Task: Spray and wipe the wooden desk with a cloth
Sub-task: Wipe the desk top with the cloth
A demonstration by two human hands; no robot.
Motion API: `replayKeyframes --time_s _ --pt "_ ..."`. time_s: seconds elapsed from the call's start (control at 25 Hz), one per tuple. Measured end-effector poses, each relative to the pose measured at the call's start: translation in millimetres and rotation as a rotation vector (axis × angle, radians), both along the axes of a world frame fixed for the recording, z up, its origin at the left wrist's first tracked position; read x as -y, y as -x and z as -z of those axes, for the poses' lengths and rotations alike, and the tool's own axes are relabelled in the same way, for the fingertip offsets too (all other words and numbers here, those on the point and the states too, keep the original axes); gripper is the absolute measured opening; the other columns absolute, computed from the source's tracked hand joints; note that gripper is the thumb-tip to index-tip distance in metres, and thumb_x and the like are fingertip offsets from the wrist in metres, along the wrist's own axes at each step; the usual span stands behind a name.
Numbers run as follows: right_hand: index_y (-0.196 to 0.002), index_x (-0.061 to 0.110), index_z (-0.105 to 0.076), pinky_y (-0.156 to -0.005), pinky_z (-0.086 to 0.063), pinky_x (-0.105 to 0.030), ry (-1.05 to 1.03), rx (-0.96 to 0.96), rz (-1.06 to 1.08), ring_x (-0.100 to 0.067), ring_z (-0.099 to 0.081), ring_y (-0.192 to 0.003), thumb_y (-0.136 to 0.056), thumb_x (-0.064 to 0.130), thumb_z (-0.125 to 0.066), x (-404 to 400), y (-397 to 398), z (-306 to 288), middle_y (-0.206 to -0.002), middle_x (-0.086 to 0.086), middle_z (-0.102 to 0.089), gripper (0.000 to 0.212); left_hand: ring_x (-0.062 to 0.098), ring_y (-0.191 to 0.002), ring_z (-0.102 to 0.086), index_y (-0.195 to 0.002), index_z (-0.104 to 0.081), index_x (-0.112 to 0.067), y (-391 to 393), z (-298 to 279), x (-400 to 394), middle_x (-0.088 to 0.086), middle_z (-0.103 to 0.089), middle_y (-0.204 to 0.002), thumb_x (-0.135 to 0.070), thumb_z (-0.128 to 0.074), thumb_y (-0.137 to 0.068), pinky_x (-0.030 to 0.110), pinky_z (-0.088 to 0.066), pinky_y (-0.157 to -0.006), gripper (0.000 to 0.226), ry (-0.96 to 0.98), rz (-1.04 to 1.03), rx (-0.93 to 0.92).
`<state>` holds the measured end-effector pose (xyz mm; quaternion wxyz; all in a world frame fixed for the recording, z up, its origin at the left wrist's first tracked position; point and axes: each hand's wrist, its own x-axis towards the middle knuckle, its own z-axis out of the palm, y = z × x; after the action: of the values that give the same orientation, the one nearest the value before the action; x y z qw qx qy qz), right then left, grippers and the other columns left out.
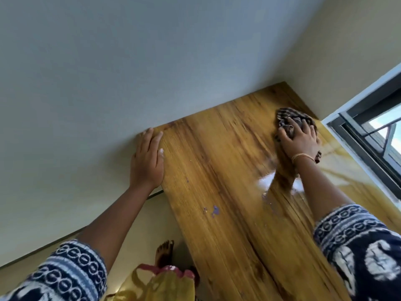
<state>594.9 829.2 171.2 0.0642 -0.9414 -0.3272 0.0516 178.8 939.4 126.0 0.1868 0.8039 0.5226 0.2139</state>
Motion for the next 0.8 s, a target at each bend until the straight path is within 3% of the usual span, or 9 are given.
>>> replayKeyframes --time_s 0.12,0.24,0.36,0.44,0.48,0.52,0.68,0.8 --pt "-0.147 0.047 -0.035 -0.117 -0.014 -0.057 -0.054 -0.035 0.068 -0.028 -0.014 -0.150 -0.087 0.071 -0.032 -50.9 50.0 -4.3 -0.163 -0.001 -0.023 0.064 0.020 -0.150 -0.016 -0.150 -0.034 -0.020 -1.6 -1.5 1.8 0.003 -0.020 -0.162 -0.034 -0.020 -0.099 0.045 -0.032 -0.111 0.054 -0.006 -0.006 -0.004" --pt "-0.148 0.048 -0.033 -0.117 -0.013 -0.059 -0.006 -0.001 -0.345 -0.028 -0.014 -0.151 -0.091 0.070 -0.033 -87.4 138.3 -0.6 -0.163 0.000 -0.022 0.061 0.022 -0.149 -0.020 -0.149 -0.036 -0.014 -2.4 -3.9 5.0 0.006 -0.023 -0.161 -0.032 -0.022 -0.098 0.044 -0.033 -0.111 0.056 -0.004 -0.046 -0.009" --pt "-0.146 0.051 -0.034 -0.118 -0.013 -0.058 0.023 0.050 -0.849 -0.027 -0.017 -0.150 -0.091 0.070 -0.033 -63.4 211.7 9.7 -0.162 0.002 -0.025 0.058 0.027 -0.147 -0.024 -0.148 -0.036 -0.003 -4.8 -6.4 9.5 0.014 -0.027 -0.159 -0.032 -0.020 -0.096 0.043 -0.031 -0.115 0.061 0.004 -0.078 -0.005" --pt "-0.146 0.052 -0.035 -0.117 -0.013 -0.054 0.023 0.025 -1.105 -0.023 -0.019 -0.150 -0.090 0.069 -0.036 -58.9 194.4 6.3 -0.161 0.004 -0.028 0.058 0.026 -0.148 -0.022 -0.149 -0.034 -0.002 -4.6 -5.6 9.5 0.013 -0.025 -0.159 -0.031 -0.020 -0.097 0.039 -0.027 -0.117 0.061 -0.006 -0.078 -0.004" --pt "-0.145 0.052 -0.036 -0.118 -0.013 -0.052 0.007 0.012 -1.118 -0.021 -0.021 -0.149 -0.089 0.068 -0.038 -64.4 169.3 4.0 -0.159 0.005 -0.032 0.058 0.024 -0.149 -0.020 -0.149 -0.033 -0.003 -4.6 -5.1 9.2 0.012 -0.024 -0.160 -0.031 -0.020 -0.097 0.037 -0.026 -0.117 0.060 -0.007 -0.082 0.002" --pt "-0.144 0.051 -0.038 -0.119 -0.016 -0.053 -0.022 0.005 -1.030 -0.021 -0.025 -0.147 -0.088 0.070 -0.037 -72.0 137.4 2.2 -0.157 0.005 -0.035 0.059 0.023 -0.149 -0.019 -0.150 -0.032 -0.004 -5.0 -4.4 9.0 0.011 -0.024 -0.160 -0.031 -0.019 -0.098 0.034 -0.025 -0.117 0.060 -0.009 -0.086 0.010" --pt "-0.146 0.051 -0.035 -0.116 -0.021 -0.053 -0.032 0.002 -0.291 -0.028 -0.024 -0.147 -0.086 0.072 -0.034 -80.3 13.7 -3.4 -0.160 0.000 -0.031 0.063 0.019 -0.149 -0.019 -0.149 -0.033 -0.005 -5.4 -2.6 8.6 0.009 -0.024 -0.160 -0.030 -0.020 -0.098 0.026 -0.023 -0.114 0.059 -0.034 -0.092 0.046" --pt "-0.147 0.047 -0.035 -0.116 -0.015 -0.058 -0.018 -0.025 0.012 -0.028 -0.016 -0.150 -0.088 0.065 -0.033 -92.9 18.8 -4.4 -0.162 -0.004 -0.025 0.061 0.015 -0.149 -0.018 -0.149 -0.034 -0.007 -5.5 -0.7 7.9 0.006 -0.023 -0.161 -0.029 -0.022 -0.098 0.019 -0.019 -0.113 0.057 -0.032 -0.090 0.081"
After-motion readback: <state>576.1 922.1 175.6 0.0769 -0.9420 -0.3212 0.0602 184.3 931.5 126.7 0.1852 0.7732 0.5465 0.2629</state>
